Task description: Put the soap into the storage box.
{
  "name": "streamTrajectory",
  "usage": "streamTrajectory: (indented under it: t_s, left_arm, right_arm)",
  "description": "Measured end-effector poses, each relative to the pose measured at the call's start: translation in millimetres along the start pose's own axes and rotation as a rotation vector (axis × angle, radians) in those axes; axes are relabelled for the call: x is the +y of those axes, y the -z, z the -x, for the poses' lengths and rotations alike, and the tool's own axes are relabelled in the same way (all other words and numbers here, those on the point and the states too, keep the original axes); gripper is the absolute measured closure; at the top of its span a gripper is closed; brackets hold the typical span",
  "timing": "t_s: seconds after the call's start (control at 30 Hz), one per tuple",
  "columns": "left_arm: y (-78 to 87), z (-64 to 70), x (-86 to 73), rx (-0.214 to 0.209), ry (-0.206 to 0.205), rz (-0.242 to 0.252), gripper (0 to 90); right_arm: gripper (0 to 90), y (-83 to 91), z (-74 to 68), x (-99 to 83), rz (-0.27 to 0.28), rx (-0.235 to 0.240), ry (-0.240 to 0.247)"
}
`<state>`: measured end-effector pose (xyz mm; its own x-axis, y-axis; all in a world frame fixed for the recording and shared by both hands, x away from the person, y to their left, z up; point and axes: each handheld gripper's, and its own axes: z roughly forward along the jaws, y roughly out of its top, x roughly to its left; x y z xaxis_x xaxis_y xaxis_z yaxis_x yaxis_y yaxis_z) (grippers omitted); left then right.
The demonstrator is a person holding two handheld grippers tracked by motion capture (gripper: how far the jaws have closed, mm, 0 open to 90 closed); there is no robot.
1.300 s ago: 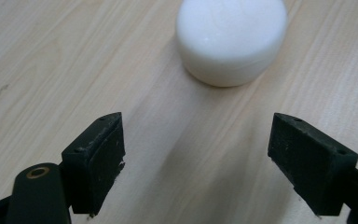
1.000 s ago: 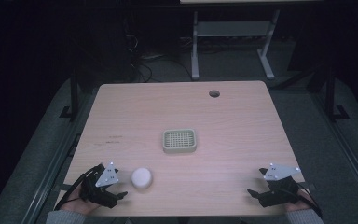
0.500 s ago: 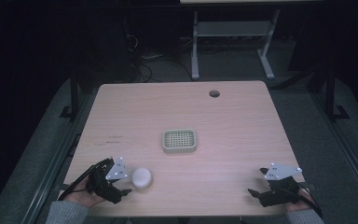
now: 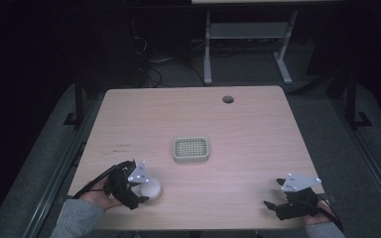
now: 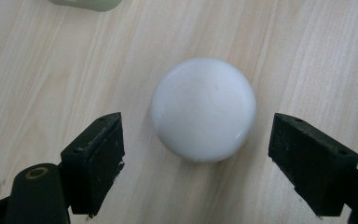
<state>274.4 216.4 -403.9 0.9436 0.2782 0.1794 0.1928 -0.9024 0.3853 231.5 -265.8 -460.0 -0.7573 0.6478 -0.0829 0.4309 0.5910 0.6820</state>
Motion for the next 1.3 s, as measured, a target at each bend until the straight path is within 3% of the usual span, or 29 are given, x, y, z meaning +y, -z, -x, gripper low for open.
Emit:
streamTrajectory:
  t_s: [0.17,0.7,1.3]
  left_arm:
    - [-10.3,-4.8,5.5,-0.037,-0.005,-0.042,17.3]
    - [-30.9,-9.8,13.2,-0.109,-0.002,-0.098,17.3]
    - [-45.4,-12.6,16.4,-0.146,-0.008,-0.142,17.3]
  right_arm:
    - [13.8,0.3,0.1,0.0,0.001,0.000,0.000]
    - [13.8,0.5,-0.4,0.1,0.003,0.003,-0.006]
    - [13.8,0.3,-0.9,0.5,0.003,0.006,-0.003]
